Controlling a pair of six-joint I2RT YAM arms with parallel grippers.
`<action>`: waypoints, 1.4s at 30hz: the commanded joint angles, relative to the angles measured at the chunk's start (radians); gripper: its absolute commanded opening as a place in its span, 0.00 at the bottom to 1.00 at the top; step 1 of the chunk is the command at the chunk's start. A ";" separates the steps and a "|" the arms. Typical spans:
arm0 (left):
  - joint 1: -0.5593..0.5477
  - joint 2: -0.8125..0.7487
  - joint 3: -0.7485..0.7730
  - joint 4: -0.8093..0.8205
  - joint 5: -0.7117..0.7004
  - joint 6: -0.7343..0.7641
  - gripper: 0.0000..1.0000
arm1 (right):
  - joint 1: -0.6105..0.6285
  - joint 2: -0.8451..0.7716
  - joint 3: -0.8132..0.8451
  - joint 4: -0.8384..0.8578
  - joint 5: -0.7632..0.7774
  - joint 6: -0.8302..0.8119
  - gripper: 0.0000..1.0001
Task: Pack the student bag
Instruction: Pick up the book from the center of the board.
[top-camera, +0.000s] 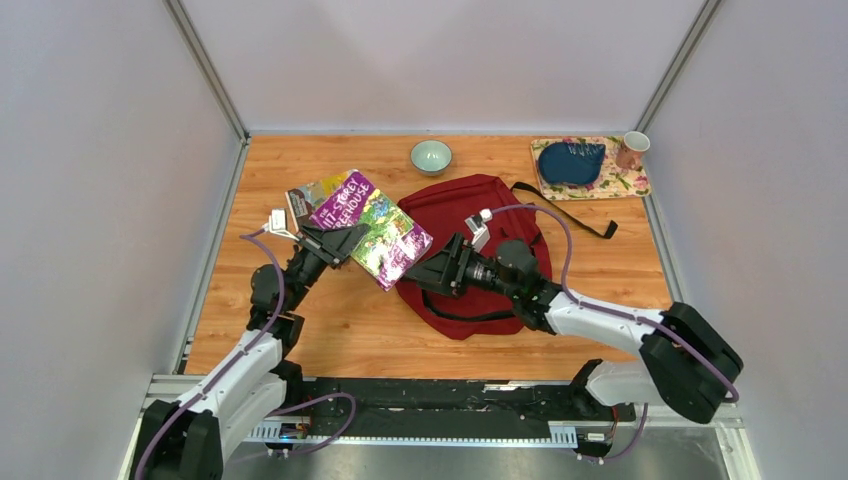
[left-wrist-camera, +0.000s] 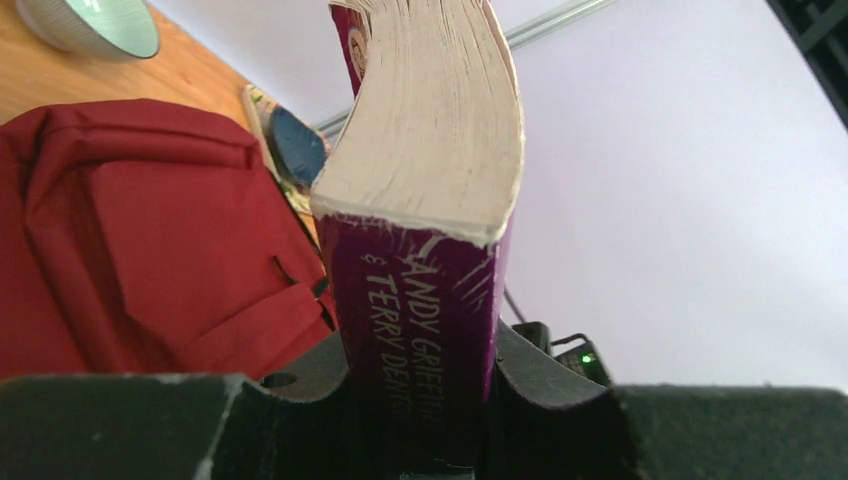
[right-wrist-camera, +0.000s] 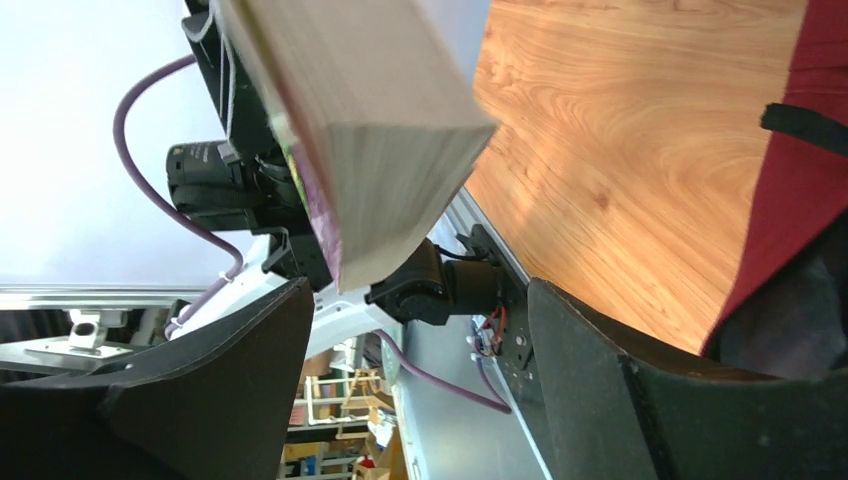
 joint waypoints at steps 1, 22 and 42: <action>-0.013 0.007 0.009 0.217 -0.026 -0.077 0.00 | 0.005 0.084 0.039 0.256 -0.022 0.100 0.82; -0.058 0.047 -0.017 0.267 -0.003 -0.089 0.00 | 0.003 0.247 0.107 0.484 -0.010 0.129 0.00; -0.113 0.123 0.408 -0.856 0.036 0.631 0.77 | -0.011 -0.523 0.119 -0.768 0.718 -0.267 0.00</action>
